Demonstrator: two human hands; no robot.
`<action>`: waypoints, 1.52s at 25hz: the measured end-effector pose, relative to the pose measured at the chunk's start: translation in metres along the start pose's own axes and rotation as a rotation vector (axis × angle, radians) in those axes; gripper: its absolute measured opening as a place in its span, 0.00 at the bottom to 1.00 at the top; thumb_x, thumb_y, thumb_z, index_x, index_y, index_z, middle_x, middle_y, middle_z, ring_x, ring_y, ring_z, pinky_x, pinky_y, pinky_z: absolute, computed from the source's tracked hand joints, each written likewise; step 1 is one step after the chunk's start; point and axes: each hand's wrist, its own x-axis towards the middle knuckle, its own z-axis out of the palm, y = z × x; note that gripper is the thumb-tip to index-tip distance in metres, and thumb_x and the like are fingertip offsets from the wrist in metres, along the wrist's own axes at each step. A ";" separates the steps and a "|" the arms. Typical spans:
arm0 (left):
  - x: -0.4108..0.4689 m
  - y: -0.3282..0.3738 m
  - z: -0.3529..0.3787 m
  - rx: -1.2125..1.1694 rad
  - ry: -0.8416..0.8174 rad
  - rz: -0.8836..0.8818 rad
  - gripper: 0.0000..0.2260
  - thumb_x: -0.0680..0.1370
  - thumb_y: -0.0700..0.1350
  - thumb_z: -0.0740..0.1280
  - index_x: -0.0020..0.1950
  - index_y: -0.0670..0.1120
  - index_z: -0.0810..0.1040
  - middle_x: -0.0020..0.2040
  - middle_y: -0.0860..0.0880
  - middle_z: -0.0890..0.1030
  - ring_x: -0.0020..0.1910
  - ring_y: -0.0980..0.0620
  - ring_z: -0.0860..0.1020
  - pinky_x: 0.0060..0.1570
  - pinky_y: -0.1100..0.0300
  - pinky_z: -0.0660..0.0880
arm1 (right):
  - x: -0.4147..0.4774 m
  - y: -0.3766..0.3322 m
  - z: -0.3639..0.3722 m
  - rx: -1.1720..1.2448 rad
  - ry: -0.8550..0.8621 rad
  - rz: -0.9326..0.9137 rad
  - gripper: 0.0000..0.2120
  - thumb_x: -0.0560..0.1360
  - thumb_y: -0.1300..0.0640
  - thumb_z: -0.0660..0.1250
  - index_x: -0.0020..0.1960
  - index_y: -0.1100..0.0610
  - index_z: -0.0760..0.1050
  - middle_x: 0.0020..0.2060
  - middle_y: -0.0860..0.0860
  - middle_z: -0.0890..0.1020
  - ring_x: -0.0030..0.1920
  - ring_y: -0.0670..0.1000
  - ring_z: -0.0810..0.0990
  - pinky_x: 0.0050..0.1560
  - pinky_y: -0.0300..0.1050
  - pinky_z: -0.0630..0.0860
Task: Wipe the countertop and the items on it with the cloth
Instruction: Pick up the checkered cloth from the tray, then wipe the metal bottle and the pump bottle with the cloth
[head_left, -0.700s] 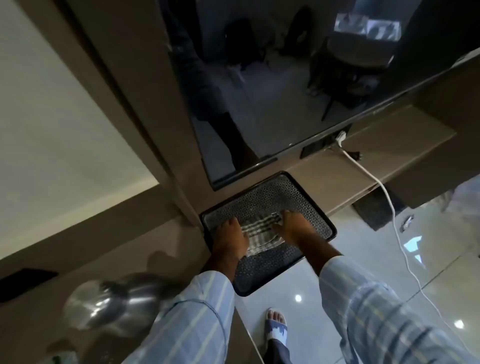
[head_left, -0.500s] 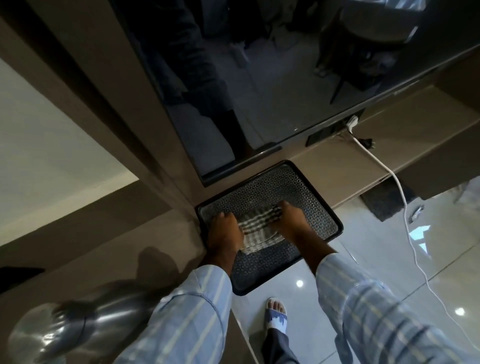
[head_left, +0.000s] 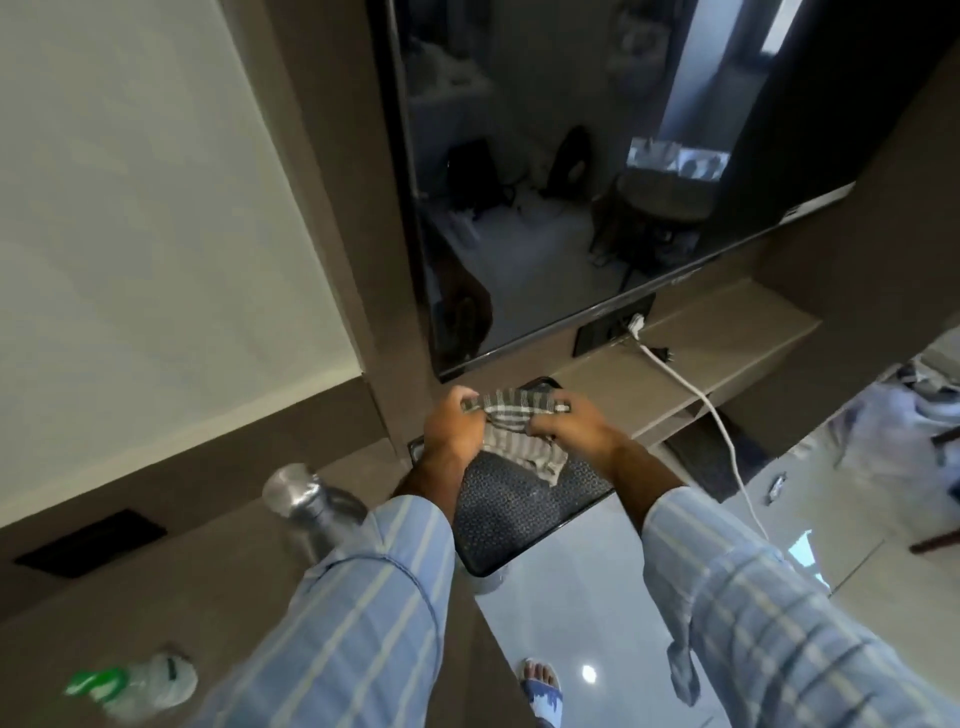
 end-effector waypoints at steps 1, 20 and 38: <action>-0.019 0.018 -0.010 -0.136 0.042 0.012 0.05 0.80 0.41 0.67 0.55 0.43 0.78 0.59 0.37 0.83 0.58 0.37 0.81 0.60 0.47 0.78 | -0.028 -0.019 0.002 0.045 0.041 -0.100 0.16 0.71 0.65 0.73 0.58 0.61 0.79 0.45 0.58 0.85 0.46 0.59 0.83 0.45 0.52 0.80; -0.151 -0.099 -0.193 -0.573 0.526 0.044 0.21 0.81 0.62 0.56 0.66 0.53 0.78 0.58 0.51 0.82 0.63 0.43 0.81 0.66 0.46 0.75 | -0.152 -0.126 0.214 -0.853 -0.138 -0.669 0.20 0.84 0.46 0.59 0.62 0.59 0.81 0.59 0.58 0.84 0.61 0.59 0.81 0.61 0.51 0.76; -0.148 -0.163 -0.155 -0.306 0.414 -0.128 0.21 0.86 0.54 0.54 0.66 0.43 0.78 0.62 0.41 0.82 0.58 0.43 0.81 0.53 0.61 0.75 | -0.137 -0.104 0.228 -0.607 -0.002 -0.799 0.20 0.84 0.54 0.56 0.68 0.58 0.80 0.63 0.55 0.84 0.64 0.52 0.81 0.67 0.43 0.73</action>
